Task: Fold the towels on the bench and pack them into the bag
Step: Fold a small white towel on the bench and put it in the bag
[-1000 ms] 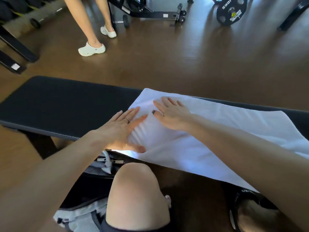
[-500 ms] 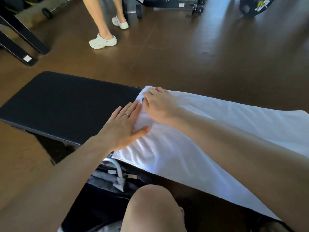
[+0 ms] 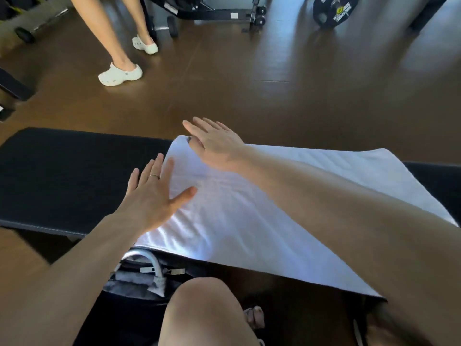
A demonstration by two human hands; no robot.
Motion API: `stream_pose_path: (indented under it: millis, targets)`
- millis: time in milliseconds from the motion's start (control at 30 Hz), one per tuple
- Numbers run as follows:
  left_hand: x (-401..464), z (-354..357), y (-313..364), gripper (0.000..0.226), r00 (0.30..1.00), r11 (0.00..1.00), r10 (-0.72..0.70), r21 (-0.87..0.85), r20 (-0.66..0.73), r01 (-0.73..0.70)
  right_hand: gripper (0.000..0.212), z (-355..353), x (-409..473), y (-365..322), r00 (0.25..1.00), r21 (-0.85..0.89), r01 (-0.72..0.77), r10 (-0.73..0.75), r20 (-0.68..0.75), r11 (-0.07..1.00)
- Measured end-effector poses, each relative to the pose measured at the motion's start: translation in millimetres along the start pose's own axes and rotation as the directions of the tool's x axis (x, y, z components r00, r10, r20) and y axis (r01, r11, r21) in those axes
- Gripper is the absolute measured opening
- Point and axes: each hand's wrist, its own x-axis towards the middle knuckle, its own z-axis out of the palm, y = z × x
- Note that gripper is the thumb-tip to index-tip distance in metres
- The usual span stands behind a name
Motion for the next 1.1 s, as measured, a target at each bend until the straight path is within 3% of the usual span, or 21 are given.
stream_pose_path:
  millis: [167, 233, 300, 367, 433, 533, 700, 833, 967, 1100]
  targets:
    - [2.3, -11.7, 97.6, 0.112, 0.946, 0.951, 0.306, -0.010, -0.107, -0.309, 0.048, -51.8, -121.1, 114.9, 0.959, -0.078, -0.269, 0.260, -0.109, 0.960]
    - [1.3, -11.0, 154.0, 0.103, 0.899, 0.900, 0.429, -0.039, -0.087, -0.433, 0.049, -72.0, -181.3, 160.8, 0.860, -0.043, -0.488, 0.471, -0.197, 0.872]
    - [-1.7, -8.1, 205.1, 0.093, 0.850, 0.847, 0.524, -0.071, -0.054, -0.527, 0.046, -86.9, -239.6, 190.0, 0.702, 0.040, -0.676, 0.659, -0.269, 0.736]
    - [-4.6, 0.8, 240.8, 0.088, 0.815, 0.811, 0.579, -0.085, -0.032, -0.579, 0.042, -94.6, -281.2, 203.8, 0.595, 0.094, -0.783, 0.785, -0.172, 0.614]
    - [-6.9, 14.7, 258.5, 0.087, 0.812, 0.811, 0.583, -0.066, 0.005, -0.582, 0.037, -99.0, -295.8, 207.3, 0.556, 0.196, -0.819, 0.831, 0.034, 0.540]
    - [-10.6, 31.1, 268.5, 0.087, 0.835, 0.835, 0.550, -0.003, 0.020, -0.550, 0.026, -104.2, -293.3, 210.5, 0.561, 0.450, -0.771, 0.816, 0.142, 0.451]
    - [-10.2, 28.9, 276.6, 0.082, 0.868, 0.868, 0.495, -0.056, 0.022, -0.494, 0.018, -110.4, -292.0, 200.9, 0.655, 0.567, -0.702, 0.704, 0.275, 0.431]
    - [-11.5, 27.4, 279.3, 0.074, 0.888, 0.881, 0.459, -0.127, -0.010, -0.457, 0.010, -116.7, -292.8, 197.7, 0.727, 0.792, -0.566, 0.591, 0.348, 0.230]
    - [-8.8, 31.4, 275.4, 0.077, 0.880, 0.875, 0.474, -0.110, 0.000, -0.472, 0.021, -118.5, -295.8, 205.9, 0.758, 0.833, -0.546, 0.473, 0.449, 0.084]
    - [-5.5, 34.6, 271.4, 0.077, 0.872, 0.866, 0.488, -0.113, -0.024, -0.487, 0.010, -123.6, -294.8, 212.6, 0.745, 0.848, -0.529, 0.464, 0.479, -0.025]
